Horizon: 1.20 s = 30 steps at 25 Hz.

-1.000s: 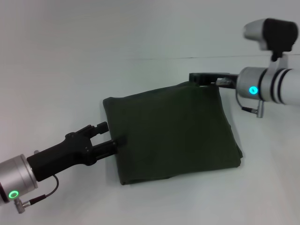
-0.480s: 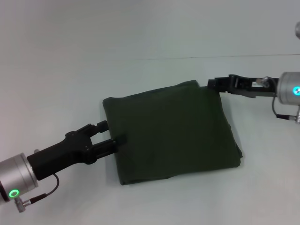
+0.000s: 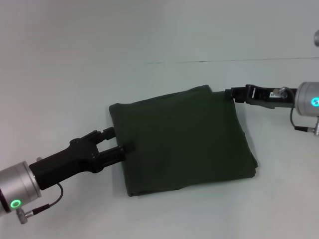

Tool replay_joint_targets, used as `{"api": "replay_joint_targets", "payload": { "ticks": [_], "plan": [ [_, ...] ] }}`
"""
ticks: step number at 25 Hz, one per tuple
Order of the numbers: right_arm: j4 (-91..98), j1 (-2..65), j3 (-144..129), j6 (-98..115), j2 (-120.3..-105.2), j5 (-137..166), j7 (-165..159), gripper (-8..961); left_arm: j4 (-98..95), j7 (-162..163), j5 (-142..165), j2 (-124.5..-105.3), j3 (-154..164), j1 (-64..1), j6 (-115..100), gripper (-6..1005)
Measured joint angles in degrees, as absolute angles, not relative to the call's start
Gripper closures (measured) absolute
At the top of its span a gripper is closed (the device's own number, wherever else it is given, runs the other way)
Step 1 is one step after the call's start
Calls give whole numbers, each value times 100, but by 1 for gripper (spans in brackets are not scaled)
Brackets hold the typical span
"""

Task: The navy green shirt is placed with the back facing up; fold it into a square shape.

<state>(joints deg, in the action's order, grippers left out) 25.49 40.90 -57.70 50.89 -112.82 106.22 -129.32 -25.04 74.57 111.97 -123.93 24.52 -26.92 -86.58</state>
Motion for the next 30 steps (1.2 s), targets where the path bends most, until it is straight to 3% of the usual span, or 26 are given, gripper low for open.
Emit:
{"api": "replay_joint_targets", "payload": {
  "ticks": [4, 11, 15, 23, 30],
  "plan": [
    [2396, 4165, -5732, 4666, -11437, 10620, -12875, 497, -2504, 7464, 11197, -12393, 2451, -2704, -8636, 112],
    [2394, 4353, -5708, 3996, -11844, 10302, -12596, 497, -2505, 7448, 11151, -12393, 2448, -2718, -8478, 112],
    [2367, 4453, -5705, 3750, -11944, 9639, -12007, 497, -2504, 7441, 11134, -12393, 2445, -2717, -8402, 112],
    [2398, 4420, -5551, 3628, -11901, 8951, -11304, 498, -2504, 7437, 11124, -12394, 2328, -2707, -8342, 112],
    [2444, 4160, -5366, 3679, -11732, 8947, -11255, 498, -2407, 7505, 10906, -12403, 2217, -2733, -8032, 112]
  ]
}}
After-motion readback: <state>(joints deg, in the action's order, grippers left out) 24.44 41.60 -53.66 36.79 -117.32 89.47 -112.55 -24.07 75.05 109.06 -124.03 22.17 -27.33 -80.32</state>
